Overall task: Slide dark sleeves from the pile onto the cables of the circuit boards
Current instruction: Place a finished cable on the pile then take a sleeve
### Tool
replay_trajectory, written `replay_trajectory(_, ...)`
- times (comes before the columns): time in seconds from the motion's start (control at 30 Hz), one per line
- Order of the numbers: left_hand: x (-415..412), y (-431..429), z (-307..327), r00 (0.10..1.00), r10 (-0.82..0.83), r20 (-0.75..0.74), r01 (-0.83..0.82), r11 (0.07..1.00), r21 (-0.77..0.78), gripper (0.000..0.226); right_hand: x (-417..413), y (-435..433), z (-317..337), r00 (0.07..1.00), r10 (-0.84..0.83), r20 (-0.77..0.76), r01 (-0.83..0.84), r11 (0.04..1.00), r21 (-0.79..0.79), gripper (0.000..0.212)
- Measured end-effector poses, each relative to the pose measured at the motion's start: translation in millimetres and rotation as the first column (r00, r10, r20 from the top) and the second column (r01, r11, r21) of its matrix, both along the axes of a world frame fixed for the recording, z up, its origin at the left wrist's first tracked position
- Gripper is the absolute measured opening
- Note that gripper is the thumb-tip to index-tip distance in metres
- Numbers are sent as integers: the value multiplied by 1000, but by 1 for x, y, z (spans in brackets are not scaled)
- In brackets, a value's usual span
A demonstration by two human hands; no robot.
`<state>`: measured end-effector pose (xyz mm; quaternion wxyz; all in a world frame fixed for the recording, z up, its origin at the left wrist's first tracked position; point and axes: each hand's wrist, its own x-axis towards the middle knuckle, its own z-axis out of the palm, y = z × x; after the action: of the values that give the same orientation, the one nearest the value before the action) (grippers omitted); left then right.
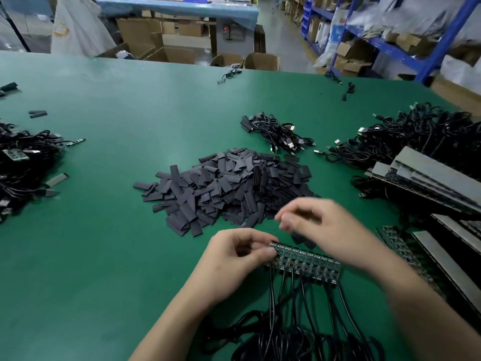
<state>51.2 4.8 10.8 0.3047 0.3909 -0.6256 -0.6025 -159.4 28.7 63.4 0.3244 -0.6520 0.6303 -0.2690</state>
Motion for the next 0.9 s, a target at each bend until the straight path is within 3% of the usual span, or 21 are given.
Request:
replay_trajectory(0.1,-1,3,3,999,3,-41,-1,999,38,14,7,25,-14,997,66,-43,-63,996,64,7)
replay_trajectory(0.23,-1,6,4,997,61,-43,-57,995,76,8,12,31,-31,999,-29,-22,29,1000,8,8)
replay_trajectory(0.5,1,2,1,1000,3,-2,-3,998,61,19,15,32,-41,998,-18,-52,14,997,-77,6)
replay_trajectory(0.9,4,-1,1,997,-55,-59,61,991,121,14,13,30,-38,998,34,46,-32,999,-38,4)
